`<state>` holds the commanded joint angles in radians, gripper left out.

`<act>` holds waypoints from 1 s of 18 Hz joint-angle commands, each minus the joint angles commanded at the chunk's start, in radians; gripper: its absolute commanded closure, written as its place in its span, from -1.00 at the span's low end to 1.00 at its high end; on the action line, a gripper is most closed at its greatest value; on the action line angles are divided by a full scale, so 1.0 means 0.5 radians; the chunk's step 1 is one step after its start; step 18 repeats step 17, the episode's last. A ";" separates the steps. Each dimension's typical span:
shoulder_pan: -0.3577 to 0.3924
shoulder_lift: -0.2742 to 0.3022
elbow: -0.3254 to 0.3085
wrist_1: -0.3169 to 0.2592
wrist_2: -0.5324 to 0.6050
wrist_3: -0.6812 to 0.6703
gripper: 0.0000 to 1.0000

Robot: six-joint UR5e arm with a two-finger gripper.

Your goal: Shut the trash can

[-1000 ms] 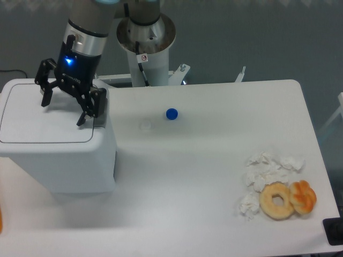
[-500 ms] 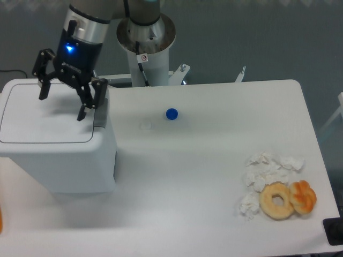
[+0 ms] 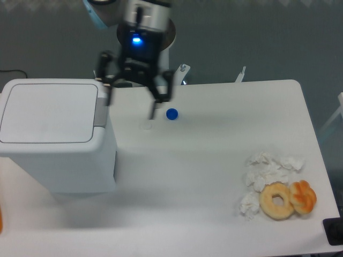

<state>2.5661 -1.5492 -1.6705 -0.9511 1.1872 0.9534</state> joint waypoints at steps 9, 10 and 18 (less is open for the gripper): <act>0.399 -0.040 0.012 -0.049 0.211 0.983 -1.00; 0.402 -0.040 -0.009 -0.092 0.297 1.041 -1.00; 0.540 0.070 -0.141 -0.383 0.396 1.112 -1.00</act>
